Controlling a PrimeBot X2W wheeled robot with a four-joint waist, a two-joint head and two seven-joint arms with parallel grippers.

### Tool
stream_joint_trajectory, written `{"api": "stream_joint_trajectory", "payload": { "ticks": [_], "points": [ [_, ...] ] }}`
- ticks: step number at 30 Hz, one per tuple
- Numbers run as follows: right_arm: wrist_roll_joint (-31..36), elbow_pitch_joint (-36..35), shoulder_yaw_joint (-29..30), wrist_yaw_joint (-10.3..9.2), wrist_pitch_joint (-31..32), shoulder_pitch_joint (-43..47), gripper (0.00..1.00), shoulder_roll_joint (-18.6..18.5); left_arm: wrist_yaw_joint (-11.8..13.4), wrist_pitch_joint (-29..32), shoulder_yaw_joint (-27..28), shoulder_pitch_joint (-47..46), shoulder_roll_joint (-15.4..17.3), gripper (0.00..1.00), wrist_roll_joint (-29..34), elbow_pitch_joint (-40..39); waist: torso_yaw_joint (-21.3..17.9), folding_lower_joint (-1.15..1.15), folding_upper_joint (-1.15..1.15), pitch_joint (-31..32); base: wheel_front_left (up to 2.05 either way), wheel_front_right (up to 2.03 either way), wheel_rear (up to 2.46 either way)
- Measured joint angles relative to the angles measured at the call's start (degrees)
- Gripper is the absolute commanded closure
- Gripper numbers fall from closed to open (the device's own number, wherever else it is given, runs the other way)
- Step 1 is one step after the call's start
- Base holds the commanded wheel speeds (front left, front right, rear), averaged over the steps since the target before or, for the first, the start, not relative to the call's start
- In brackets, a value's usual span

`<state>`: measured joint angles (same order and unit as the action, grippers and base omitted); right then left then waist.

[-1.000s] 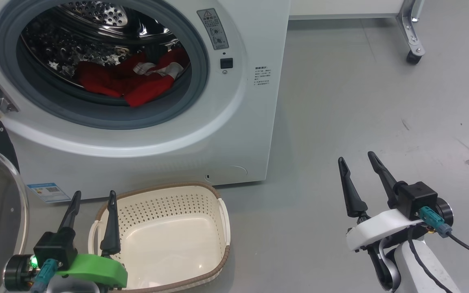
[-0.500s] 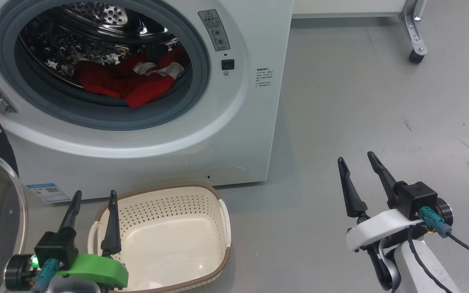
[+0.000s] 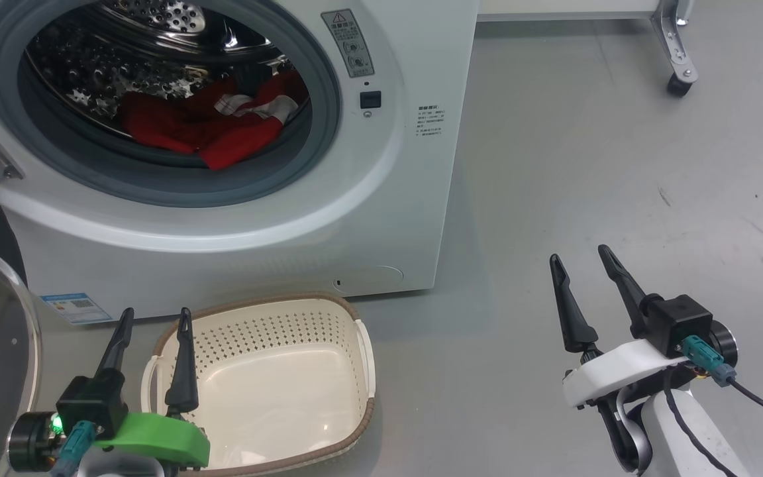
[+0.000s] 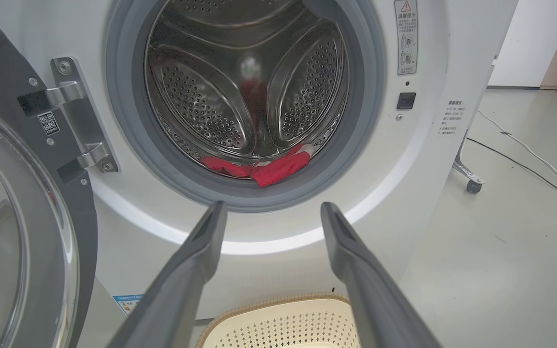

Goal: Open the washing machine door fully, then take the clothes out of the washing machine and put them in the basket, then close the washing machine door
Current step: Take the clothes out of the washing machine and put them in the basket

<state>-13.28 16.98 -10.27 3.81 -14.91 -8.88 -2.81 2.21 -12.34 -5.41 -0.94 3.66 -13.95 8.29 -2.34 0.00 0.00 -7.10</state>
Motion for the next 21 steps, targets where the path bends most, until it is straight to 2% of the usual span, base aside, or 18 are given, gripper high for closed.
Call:
{"api": "stream_joint_trajectory", "payload": {
  "ticks": [10, 21],
  "points": [
    [0.4, -2.3, 0.1, 0.00, 0.0, -0.8, 0.00, 0.0, -0.6, 0.4, -1.0, -1.9, -0.1, 0.00, -0.5, -0.4, -0.1, 0.00, 0.00, -3.9, 0.00, 0.00, 0.00],
    [0.8, -5.6, -1.0, 0.01, 0.0, -4.7, 0.00, 0.0, -3.8, 4.8, -2.6, -12.6, -0.3, 0.00, -2.2, 4.6, -0.8, 0.01, 0.00, -11.6, 0.00, 0.00, 0.00]
  ]
}}
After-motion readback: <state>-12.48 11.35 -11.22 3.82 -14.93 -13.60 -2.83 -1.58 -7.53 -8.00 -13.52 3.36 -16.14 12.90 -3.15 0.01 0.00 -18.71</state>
